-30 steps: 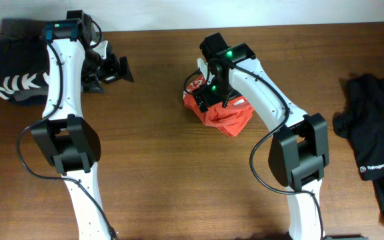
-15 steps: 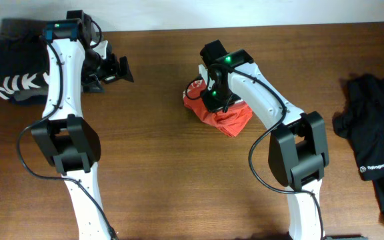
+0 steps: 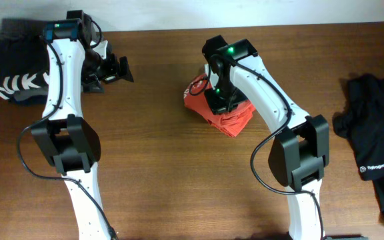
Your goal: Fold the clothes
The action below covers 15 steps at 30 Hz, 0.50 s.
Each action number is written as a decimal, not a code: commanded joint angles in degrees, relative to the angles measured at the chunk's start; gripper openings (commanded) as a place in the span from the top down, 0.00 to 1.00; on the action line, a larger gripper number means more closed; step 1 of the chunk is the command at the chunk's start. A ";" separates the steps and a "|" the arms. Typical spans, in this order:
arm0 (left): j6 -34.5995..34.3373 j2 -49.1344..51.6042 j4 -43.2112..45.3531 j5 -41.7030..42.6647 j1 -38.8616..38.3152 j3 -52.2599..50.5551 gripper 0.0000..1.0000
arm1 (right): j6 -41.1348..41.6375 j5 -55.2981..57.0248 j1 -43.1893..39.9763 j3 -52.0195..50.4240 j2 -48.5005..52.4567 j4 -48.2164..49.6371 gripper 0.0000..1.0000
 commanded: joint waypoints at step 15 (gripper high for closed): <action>-0.50 -0.66 0.68 0.02 0.04 1.27 0.01 | 12.41 4.11 -2.38 1.99 -0.04 -7.85 0.38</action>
